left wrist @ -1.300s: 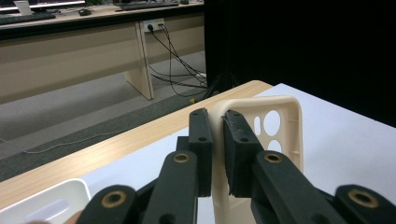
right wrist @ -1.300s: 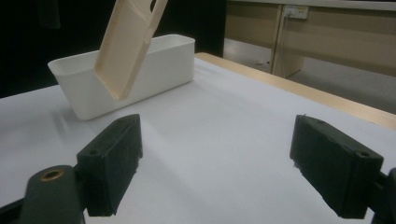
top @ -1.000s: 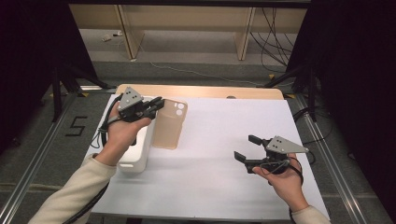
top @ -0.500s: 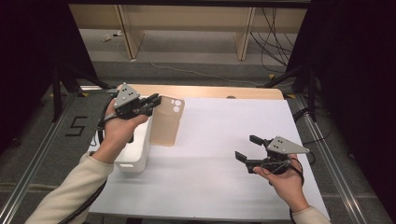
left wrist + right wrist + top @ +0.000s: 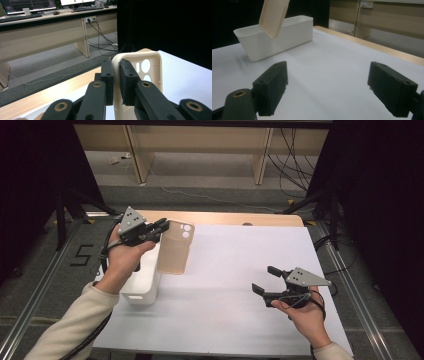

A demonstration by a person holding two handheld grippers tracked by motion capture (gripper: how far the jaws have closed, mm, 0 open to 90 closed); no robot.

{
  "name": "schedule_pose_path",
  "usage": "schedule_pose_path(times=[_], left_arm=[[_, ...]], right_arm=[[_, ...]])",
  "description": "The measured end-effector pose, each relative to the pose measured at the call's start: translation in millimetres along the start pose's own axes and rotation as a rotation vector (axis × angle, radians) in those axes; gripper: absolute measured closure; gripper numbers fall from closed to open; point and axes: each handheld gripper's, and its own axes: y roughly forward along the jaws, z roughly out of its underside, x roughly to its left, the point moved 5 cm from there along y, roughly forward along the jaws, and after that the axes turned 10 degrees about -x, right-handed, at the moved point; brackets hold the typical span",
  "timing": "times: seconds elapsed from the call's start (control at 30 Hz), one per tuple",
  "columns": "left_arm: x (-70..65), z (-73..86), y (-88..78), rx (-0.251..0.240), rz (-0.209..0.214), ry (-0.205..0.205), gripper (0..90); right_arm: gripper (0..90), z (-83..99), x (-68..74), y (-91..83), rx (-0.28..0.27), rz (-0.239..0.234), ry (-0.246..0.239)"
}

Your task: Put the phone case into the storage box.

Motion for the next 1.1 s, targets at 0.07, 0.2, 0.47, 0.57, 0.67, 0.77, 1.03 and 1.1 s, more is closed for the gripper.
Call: schedule_pose_path(times=[0.07, 0.2, 0.47, 0.57, 0.67, 0.77, 1.03, 1.1], left_arm=[[1.4, -0.7, -0.6, -0.002, -0.002, 0.000, 82.4], [3.7, -1.3, -2.0, -0.001, -0.007, 0.003, 82.3], [7.6, -2.2, -4.2, -0.003, -0.017, -0.001, 82.4], [9.3, -3.0, -4.7, -0.006, -0.021, 0.000, 82.3], [10.9, -3.6, -5.0, -0.007, -0.025, -0.002, 82.3], [12.2, -4.4, -5.8, -0.009, -0.027, 0.000, 82.3], [16.1, -6.6, -7.3, -0.015, -0.033, 0.000, 82.3], [17.4, -6.7, -7.4, -0.016, -0.034, 0.001, 82.3]], right_arm=[[17.8, -0.2, -0.3, -2.5, 0.028, 0.005, -0.001], [17.9, -0.4, 0.0, -2.5, 0.027, 0.005, 0.001], [17.9, 0.1, 4.1, 0.3, 0.009, -0.019, 0.037], [17.9, 0.2, 3.5, -0.2, 0.017, -0.013, 0.029], [17.9, 0.6, 3.5, 0.0, 0.018, -0.014, 0.030], [18.0, 0.4, 3.4, -0.2, 0.016, -0.013, 0.034], [18.1, 1.0, 3.2, 0.5, 0.011, -0.010, 0.035], [18.2, 1.2, 3.0, 0.2, 0.013, -0.012, 0.036]])
